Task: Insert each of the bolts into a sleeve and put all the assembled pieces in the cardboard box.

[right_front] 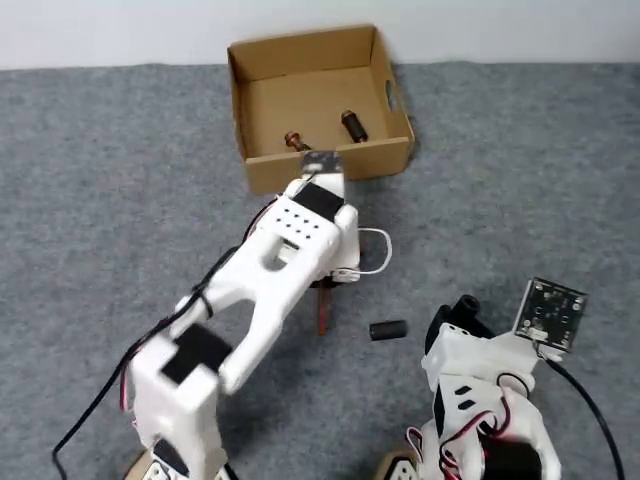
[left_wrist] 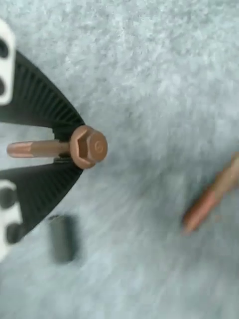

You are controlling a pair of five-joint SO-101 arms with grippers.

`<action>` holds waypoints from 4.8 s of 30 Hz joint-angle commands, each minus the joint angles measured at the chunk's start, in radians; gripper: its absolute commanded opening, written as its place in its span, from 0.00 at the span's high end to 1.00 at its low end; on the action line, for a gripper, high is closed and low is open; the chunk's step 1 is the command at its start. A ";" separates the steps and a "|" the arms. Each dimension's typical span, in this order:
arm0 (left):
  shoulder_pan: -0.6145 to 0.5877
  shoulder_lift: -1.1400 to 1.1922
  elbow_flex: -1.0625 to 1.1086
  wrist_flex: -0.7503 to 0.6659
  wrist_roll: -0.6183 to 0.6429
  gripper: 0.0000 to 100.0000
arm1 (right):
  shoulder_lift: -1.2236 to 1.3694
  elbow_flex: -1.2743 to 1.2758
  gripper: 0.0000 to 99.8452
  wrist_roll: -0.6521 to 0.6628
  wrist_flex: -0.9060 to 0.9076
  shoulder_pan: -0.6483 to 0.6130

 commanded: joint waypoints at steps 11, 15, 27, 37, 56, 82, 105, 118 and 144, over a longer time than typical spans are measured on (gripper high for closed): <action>0.094 -0.729 0.093 0.110 -0.101 1.00 | -0.005 -0.005 0.99 0.012 -0.021 -0.025; 0.081 -0.953 0.217 0.114 -0.106 1.00 | -0.025 -0.011 0.99 0.012 -0.019 -0.039; -0.115 -1.528 0.618 -0.224 -0.299 1.00 | -0.019 -0.012 0.99 0.041 -0.027 -0.257; -0.112 -1.683 0.800 -0.439 -0.301 1.00 | -0.019 -0.012 0.99 0.041 -0.028 -0.383; 0.107 -1.791 0.957 -0.695 -0.229 1.00 | -0.018 0.038 0.99 0.192 -0.186 -0.604; 0.226 -1.784 0.958 -0.898 -0.175 1.00 | -0.018 0.034 0.99 0.218 -0.186 -0.691; 0.222 -1.792 1.102 -0.793 -0.287 1.00 | -0.019 0.015 0.99 0.540 -0.312 -0.588; 0.219 -1.792 1.188 -0.916 -0.344 1.00 | -0.018 0.008 0.99 0.540 -0.320 -0.588; 0.258 -1.792 1.320 -0.939 -0.336 1.00 | -0.018 0.006 0.99 0.568 -0.329 -0.590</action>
